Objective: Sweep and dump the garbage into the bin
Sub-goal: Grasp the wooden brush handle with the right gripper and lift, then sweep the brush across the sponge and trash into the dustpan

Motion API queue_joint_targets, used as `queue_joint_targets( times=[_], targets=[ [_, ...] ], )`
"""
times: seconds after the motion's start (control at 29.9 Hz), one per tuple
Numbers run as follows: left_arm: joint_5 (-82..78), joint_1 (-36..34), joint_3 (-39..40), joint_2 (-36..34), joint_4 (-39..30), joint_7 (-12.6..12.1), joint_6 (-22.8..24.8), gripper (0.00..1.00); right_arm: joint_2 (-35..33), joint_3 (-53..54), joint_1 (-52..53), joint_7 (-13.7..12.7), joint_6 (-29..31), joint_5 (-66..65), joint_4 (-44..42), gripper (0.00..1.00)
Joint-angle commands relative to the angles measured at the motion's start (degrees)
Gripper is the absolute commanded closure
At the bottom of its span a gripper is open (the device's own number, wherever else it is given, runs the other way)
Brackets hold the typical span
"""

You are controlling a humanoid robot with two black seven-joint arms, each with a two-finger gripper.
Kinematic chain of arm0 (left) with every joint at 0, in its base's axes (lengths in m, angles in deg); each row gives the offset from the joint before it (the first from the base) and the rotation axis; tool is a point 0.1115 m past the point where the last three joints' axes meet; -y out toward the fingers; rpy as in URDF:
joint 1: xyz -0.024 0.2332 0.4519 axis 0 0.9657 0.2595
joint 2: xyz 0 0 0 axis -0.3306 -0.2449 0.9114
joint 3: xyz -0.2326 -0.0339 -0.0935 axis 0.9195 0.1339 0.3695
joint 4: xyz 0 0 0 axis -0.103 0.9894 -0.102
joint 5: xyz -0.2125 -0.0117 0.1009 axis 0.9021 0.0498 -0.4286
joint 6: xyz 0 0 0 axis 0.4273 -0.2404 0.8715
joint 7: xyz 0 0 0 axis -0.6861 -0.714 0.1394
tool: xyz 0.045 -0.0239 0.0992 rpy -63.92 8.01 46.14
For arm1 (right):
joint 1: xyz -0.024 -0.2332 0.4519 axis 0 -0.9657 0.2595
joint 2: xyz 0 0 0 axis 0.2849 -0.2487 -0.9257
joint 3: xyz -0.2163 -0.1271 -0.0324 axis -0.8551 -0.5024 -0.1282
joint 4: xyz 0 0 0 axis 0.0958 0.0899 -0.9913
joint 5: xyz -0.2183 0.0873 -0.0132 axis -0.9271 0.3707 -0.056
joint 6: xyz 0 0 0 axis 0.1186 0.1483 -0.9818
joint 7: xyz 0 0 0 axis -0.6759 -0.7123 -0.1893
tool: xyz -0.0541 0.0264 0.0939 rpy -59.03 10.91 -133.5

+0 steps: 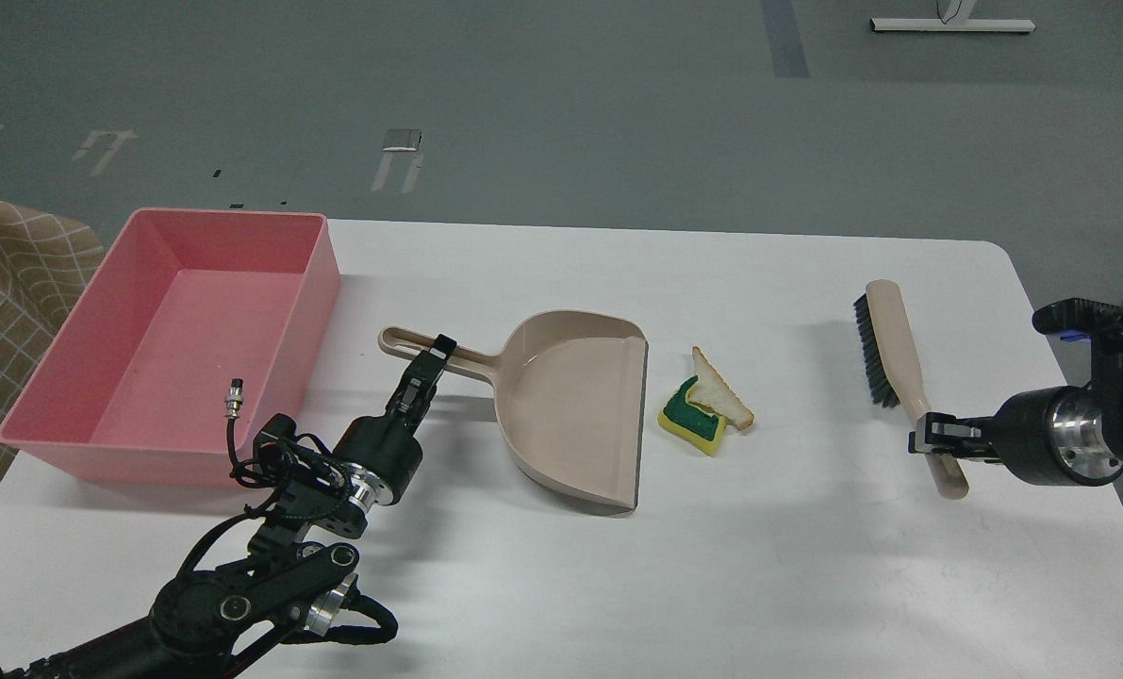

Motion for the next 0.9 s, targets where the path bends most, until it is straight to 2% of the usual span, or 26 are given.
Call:
queue_joint_targets(
  times=[0.0,0.33,0.53,0.67,0.87],
  targets=[
    [0.0,-0.01,0.0,0.12,0.0,0.0,0.0,1.0,0.04,0.09,0.1,-0.09,0.0,0.19,2.0,1.0],
    [0.0,-0.01,0.0,0.03,0.0,0.0,0.0,1.0,0.04,-0.27,-0.6,-0.35,0.0,0.45,6.32,1.0],
    [0.0,-0.09,0.0,-0.05,0.0,0.0,0.0,1.0,0.21,-0.88,-1.48,-1.67,0.0,0.45,6.93,1.0],
    [-0.09,-0.09,0.0,0.03,0.0,0.09,0.0,1.0,1.79,-0.97,-2.35,-2.72,0.0,0.45,6.76,1.0],
    [-0.35,-0.09,0.0,-0.05,-0.27,0.0,0.0,1.0,5.21,-1.06,-2.8,-2.81,0.0,0.37,6.67,1.0]
  ],
)
